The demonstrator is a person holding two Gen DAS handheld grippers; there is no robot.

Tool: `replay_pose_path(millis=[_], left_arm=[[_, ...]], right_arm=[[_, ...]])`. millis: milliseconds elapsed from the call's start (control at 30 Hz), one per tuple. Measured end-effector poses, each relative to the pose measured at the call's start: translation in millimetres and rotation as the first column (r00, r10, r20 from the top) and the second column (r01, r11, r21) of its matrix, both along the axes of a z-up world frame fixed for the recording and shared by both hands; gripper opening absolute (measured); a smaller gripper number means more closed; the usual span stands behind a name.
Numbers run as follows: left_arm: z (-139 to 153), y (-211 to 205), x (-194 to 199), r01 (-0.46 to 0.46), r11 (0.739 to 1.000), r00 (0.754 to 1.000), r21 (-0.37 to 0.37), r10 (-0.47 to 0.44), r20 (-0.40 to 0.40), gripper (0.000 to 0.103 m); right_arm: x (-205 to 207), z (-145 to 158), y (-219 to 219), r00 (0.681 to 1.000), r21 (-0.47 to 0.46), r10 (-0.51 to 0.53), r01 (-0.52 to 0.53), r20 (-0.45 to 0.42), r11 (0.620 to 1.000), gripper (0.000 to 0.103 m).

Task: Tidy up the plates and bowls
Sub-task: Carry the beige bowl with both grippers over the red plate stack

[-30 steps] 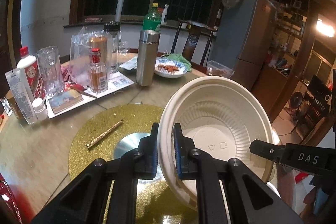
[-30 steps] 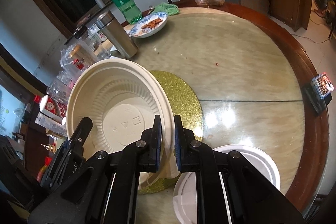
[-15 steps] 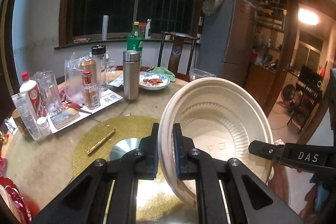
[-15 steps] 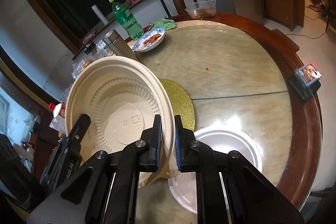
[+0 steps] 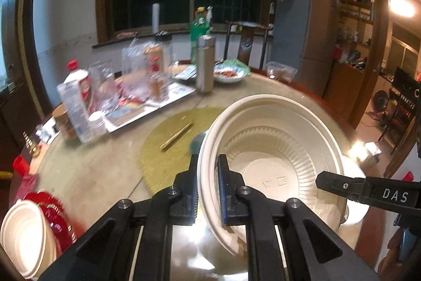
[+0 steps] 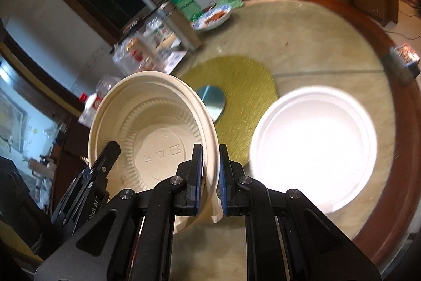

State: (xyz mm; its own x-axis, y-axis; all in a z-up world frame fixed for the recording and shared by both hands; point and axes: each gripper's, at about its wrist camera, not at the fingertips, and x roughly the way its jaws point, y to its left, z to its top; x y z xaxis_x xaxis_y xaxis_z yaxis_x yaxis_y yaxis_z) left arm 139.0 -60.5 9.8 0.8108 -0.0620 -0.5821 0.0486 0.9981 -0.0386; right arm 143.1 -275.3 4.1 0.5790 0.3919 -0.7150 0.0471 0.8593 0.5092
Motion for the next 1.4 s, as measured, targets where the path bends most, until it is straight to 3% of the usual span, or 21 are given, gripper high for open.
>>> replay_pose_path(millis=[567,1033,1400], left_arm=[[-35.8,50.0,-36.6,-0.031,1.000,0.994,0.002,0.031,-0.100,0.011],[-24.7,85.5,-66.4,-0.075,0.996,0.995,-0.041,0.073,-0.070,0.010],[-0.5,119.1,-83.8,-0.142,0.988,0.990,-0.065,0.143,0.003,0.010]], right_arm=[[-28.1,-55.4,53.2,0.991,0.041,0.095,-0.092,-0.089,0.995,0.011],[-45.1,-49.6,84.2,0.983,0.054,0.175,-0.172,-0.055,0.984,0.011],[-44.8,-22.0,120.3,0.969,0.048,0.247,-0.247,0.015,0.968,0.011]])
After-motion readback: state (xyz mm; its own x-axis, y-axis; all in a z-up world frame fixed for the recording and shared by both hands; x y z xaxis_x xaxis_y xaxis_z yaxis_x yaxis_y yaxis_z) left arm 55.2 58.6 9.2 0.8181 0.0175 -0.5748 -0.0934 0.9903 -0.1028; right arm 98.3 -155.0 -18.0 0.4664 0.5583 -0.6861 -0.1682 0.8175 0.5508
